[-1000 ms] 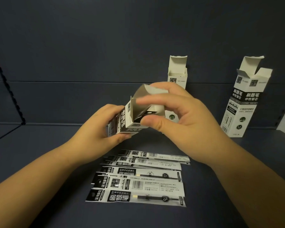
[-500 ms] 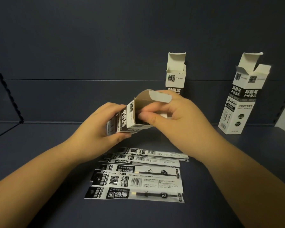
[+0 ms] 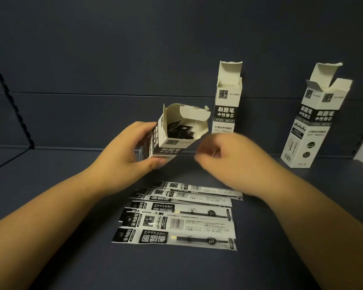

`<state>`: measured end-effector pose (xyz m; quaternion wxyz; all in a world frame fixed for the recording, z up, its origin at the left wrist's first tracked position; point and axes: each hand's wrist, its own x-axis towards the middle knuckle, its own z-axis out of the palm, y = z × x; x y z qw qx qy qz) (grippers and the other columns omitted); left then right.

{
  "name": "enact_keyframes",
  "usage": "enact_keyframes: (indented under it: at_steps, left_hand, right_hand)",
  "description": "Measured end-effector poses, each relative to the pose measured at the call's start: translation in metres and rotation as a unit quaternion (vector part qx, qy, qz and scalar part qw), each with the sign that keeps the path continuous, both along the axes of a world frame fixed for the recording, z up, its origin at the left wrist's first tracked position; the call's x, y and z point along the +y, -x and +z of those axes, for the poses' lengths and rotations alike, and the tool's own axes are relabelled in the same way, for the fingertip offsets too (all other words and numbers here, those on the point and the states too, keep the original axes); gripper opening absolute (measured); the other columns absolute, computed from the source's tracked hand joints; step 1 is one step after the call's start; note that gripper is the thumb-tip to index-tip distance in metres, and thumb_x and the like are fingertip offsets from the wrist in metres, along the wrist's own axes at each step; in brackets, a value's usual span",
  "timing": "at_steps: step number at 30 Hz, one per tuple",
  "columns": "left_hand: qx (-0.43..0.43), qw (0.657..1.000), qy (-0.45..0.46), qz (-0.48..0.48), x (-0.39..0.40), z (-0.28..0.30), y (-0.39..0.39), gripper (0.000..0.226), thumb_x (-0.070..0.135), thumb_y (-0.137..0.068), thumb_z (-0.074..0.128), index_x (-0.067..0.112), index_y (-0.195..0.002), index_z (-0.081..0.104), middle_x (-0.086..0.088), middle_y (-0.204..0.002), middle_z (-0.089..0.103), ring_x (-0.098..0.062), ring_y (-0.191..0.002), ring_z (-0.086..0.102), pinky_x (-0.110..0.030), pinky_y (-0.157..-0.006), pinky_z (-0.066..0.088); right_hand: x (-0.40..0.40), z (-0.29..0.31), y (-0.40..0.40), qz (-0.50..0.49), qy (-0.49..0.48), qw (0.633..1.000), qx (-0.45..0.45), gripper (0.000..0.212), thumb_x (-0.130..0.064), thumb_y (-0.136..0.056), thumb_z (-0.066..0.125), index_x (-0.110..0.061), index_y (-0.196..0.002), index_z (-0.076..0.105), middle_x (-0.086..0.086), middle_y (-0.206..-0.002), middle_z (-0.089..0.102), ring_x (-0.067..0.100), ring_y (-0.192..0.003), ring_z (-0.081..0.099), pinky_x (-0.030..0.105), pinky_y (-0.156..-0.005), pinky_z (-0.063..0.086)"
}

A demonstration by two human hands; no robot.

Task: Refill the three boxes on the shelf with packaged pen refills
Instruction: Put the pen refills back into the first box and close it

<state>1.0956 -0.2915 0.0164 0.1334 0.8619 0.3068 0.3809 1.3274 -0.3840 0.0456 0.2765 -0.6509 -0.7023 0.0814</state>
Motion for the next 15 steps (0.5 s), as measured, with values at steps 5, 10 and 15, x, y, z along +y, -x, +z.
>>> enact_keyframes:
  at_steps: [5,10,15]
  left_hand:
    - [-0.002,1.000,0.004,0.001,0.0009,0.0001,0.0011,0.061,0.044,-0.076,0.072,0.040,-0.132,0.047,0.025,-0.125,0.054,-0.001,-0.120,0.055,-0.030,-0.102,0.050]
    - [0.004,1.000,0.004,0.002,0.0016,0.0002,0.0018,0.061,0.044,-0.077,0.071,0.039,-0.133,0.047,0.026,-0.126,0.052,0.001,-0.121,0.053,-0.028,-0.103,0.049]
    - [0.001,1.000,0.006,0.001,0.0011,0.0000,0.0011,0.062,0.041,-0.078,0.073,0.036,-0.135,0.048,0.024,-0.127,0.053,-0.001,-0.121,0.054,-0.032,-0.104,0.049]
  right_hand:
    - [-0.0052,-0.0061,0.0068,0.078,0.151,0.977,-0.130,0.051,-0.061,-0.087,0.065,-0.032,-0.129,0.064,-0.016,-0.120,0.065,0.002,-0.106,0.061,0.028,-0.094,0.053]
    - [-0.0039,-0.0098,0.0071,0.091,0.163,0.962,-0.201,0.047,-0.059,-0.090,0.063,-0.032,-0.128,0.066,-0.013,-0.115,0.057,0.007,-0.104,0.056,0.034,-0.093,0.052]
    - [-0.0004,-0.0110,0.0054,0.085,0.174,0.965,-0.177,0.043,-0.056,-0.095,0.058,-0.028,-0.125,0.069,-0.007,-0.113,0.064,0.012,-0.102,0.061,0.038,-0.093,0.054]
